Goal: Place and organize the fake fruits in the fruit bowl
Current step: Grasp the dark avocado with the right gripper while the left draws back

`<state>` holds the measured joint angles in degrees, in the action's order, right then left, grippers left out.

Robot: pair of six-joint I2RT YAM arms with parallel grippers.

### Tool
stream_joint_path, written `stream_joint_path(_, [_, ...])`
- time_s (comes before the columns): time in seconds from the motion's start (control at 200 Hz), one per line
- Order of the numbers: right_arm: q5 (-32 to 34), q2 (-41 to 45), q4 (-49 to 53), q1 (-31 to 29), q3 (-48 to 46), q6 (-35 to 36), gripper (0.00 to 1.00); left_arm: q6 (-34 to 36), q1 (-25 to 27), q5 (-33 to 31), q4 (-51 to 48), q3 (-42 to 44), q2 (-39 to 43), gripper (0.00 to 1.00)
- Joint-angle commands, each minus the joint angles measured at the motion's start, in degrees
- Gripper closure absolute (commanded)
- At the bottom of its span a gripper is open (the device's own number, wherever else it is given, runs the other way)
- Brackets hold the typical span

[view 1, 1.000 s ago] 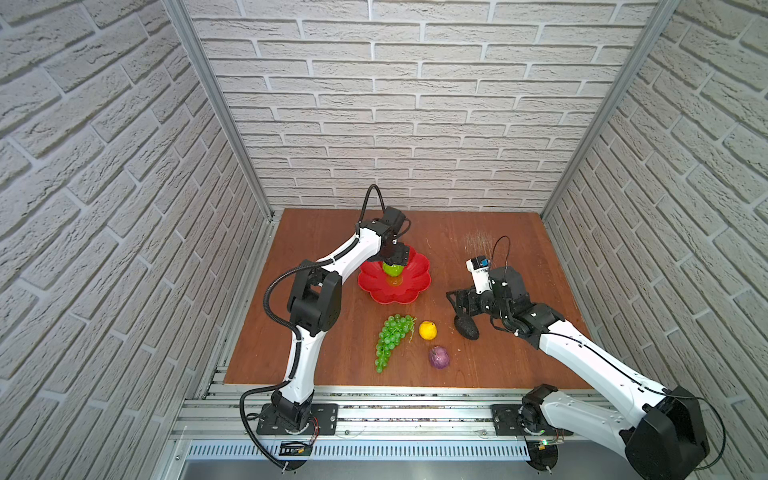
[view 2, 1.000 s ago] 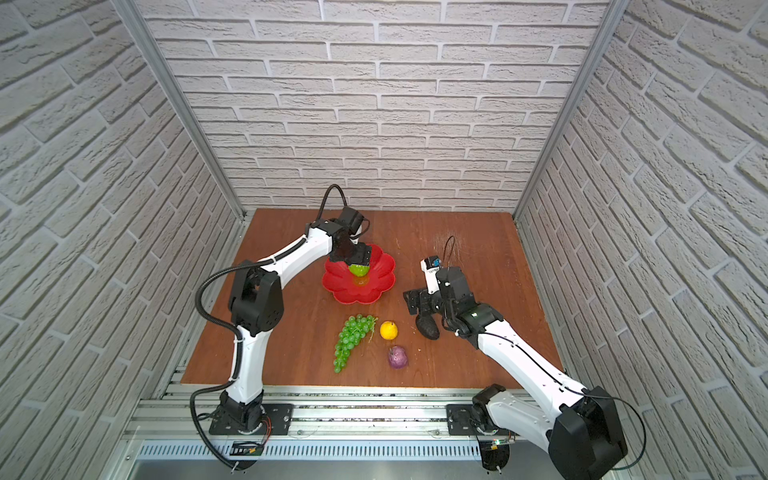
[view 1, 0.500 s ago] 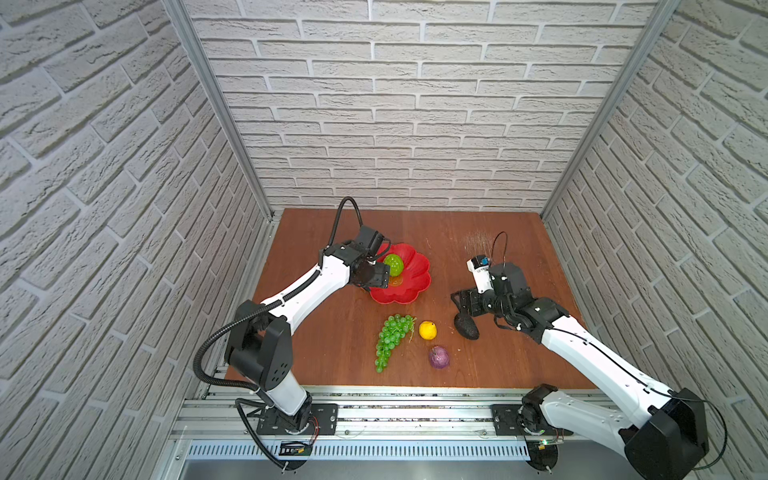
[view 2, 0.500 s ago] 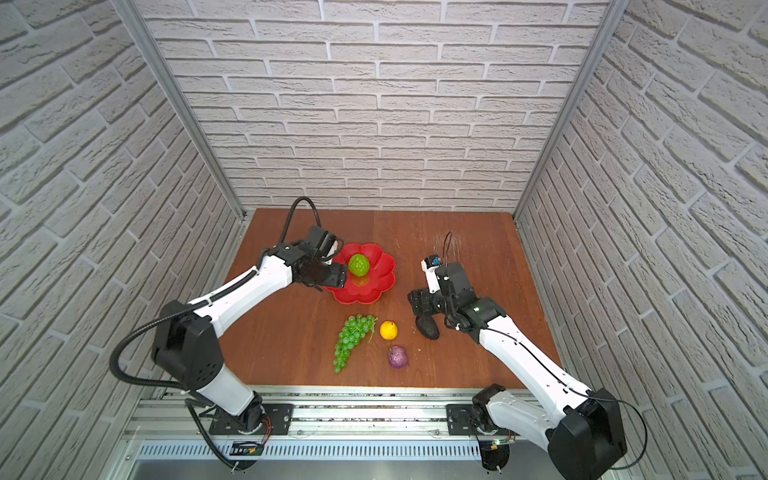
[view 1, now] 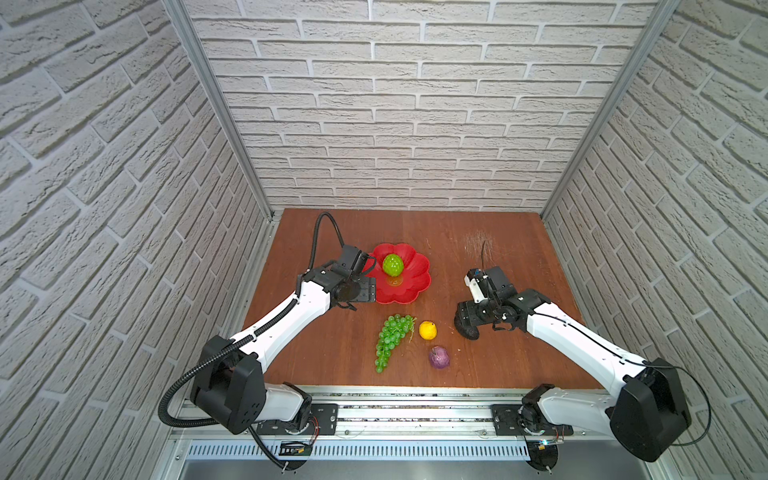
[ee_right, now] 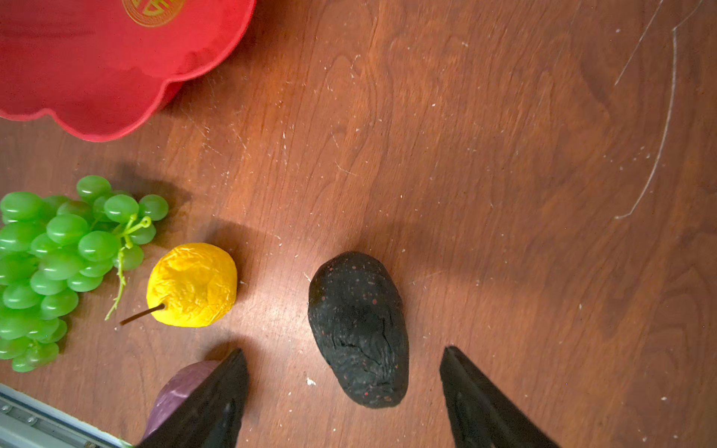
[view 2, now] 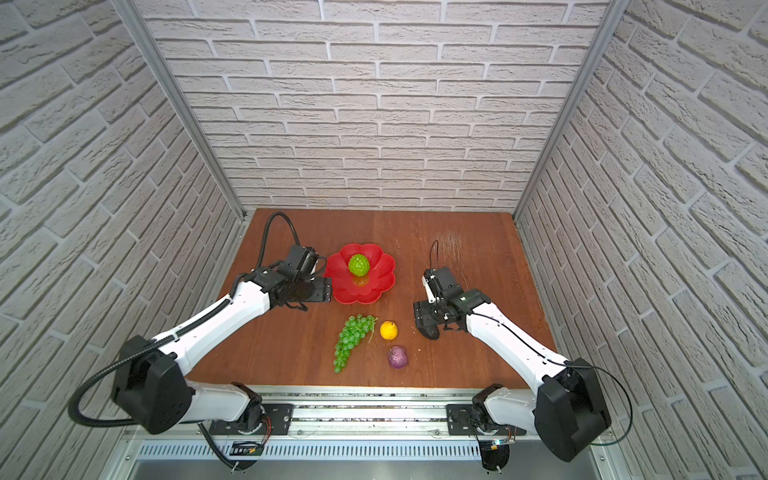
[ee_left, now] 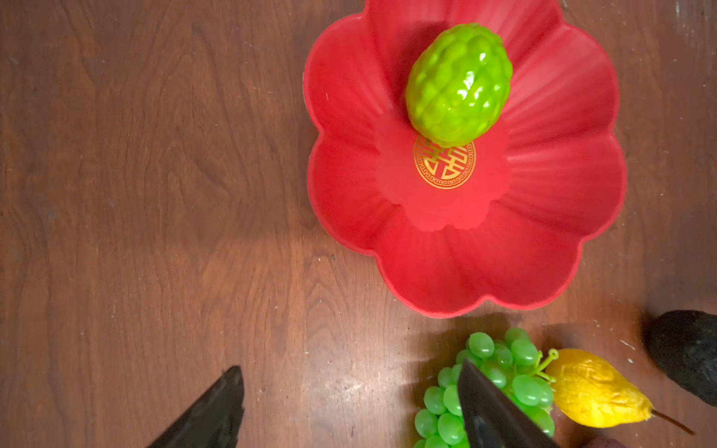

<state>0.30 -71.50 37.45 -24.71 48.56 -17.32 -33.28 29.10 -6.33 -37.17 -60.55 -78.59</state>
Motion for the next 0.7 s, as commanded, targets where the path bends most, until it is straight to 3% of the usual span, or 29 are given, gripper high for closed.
stream_joint_path(0.0, [-0.8,-2.0,0.2,-0.9,-0.1,0.0,0.21,-1.0,-1.1,1.5,2.2,0.9,0.1,0.14])
stream_joint_path(0.385, [-0.2,-9.2,-1.6,-1.7,-0.9,0.2,0.2,-2.5,-2.5,3.0,3.3,3.6,1.8,0.14])
stream_joint_path(0.695, [-1.2,-14.2,-2.6,-1.7,0.5,0.7,0.33,-2.8,-3.2,3.5,3.7,3.9,1.6,0.14])
